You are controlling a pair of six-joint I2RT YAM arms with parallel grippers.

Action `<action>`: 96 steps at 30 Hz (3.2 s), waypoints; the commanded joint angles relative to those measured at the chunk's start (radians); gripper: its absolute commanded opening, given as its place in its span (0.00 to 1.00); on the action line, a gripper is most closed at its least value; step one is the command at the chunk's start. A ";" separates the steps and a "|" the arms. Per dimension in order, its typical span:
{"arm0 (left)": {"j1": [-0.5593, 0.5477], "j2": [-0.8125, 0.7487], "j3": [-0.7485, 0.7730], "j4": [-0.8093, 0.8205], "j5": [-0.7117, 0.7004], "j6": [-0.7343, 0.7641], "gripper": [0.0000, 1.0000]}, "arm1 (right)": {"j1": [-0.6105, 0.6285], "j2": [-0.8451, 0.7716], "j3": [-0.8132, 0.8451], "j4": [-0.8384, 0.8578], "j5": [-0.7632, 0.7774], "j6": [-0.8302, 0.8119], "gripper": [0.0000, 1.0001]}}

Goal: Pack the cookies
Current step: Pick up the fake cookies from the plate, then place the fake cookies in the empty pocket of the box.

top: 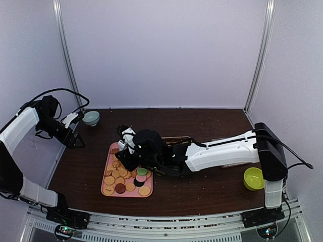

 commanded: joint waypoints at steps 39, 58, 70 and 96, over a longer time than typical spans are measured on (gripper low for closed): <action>0.008 -0.009 -0.001 0.013 0.087 -0.014 0.89 | -0.022 -0.064 -0.039 0.004 0.055 0.018 0.08; 0.008 -0.004 0.016 -0.010 0.095 -0.007 0.88 | -0.147 -0.308 -0.114 -0.106 0.121 -0.157 0.02; 0.008 0.006 0.031 -0.014 0.150 -0.017 0.88 | -0.239 -0.253 -0.059 -0.186 0.184 -0.306 0.00; 0.007 0.050 0.065 -0.029 0.212 -0.031 0.88 | -0.278 -0.168 -0.032 -0.141 0.115 -0.357 0.28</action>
